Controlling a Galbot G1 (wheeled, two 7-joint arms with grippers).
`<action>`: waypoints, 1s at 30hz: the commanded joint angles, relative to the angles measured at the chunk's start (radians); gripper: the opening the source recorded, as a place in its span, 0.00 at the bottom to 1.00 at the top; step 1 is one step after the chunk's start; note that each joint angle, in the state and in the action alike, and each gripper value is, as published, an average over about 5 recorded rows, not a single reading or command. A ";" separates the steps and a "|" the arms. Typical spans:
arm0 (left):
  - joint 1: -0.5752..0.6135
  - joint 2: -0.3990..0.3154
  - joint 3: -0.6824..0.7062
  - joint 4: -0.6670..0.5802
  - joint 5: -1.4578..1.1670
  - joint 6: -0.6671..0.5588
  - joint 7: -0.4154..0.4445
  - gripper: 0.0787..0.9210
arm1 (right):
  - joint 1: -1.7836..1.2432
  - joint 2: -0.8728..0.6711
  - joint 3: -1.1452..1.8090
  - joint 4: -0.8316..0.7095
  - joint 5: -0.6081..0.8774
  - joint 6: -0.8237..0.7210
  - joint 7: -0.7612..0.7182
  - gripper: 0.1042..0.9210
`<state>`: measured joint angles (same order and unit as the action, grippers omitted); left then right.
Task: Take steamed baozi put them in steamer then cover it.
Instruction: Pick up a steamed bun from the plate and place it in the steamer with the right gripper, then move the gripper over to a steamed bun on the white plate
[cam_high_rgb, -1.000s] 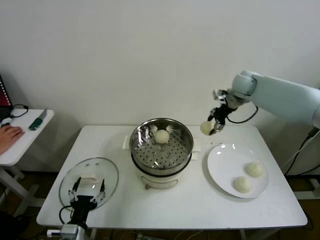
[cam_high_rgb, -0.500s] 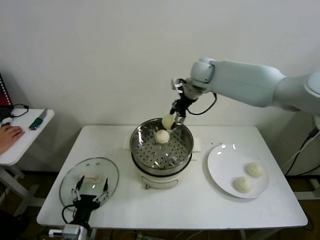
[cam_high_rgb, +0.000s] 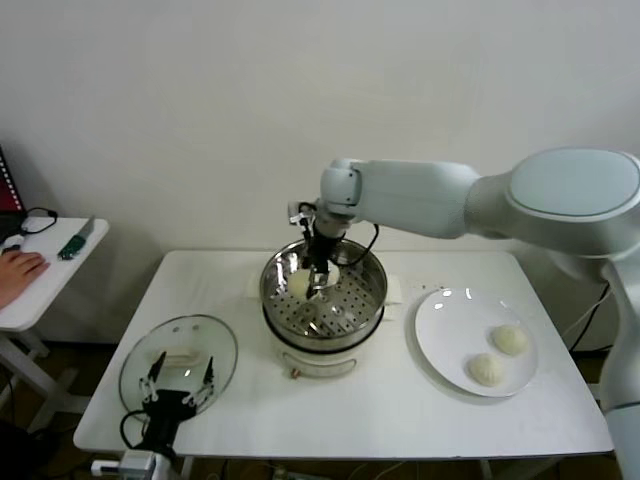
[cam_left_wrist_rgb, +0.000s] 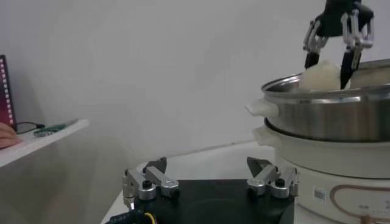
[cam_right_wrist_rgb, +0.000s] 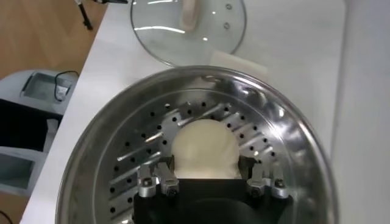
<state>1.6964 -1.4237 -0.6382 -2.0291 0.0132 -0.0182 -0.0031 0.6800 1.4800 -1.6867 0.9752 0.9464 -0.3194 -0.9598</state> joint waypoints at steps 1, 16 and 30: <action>0.002 -0.002 0.000 -0.003 -0.016 0.004 0.001 0.88 | -0.043 0.048 -0.016 -0.017 -0.005 -0.005 0.006 0.70; -0.001 -0.004 -0.006 -0.004 -0.025 0.010 -0.002 0.88 | -0.014 0.004 0.019 -0.022 -0.053 -0.017 -0.009 0.88; -0.005 -0.001 -0.010 -0.007 -0.032 0.019 -0.009 0.88 | 0.252 -0.440 -0.054 0.243 -0.180 0.064 -0.146 0.88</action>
<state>1.6921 -1.4261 -0.6478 -2.0356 -0.0159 -0.0003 -0.0116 0.8191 1.2630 -1.7110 1.0979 0.8340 -0.2816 -1.0557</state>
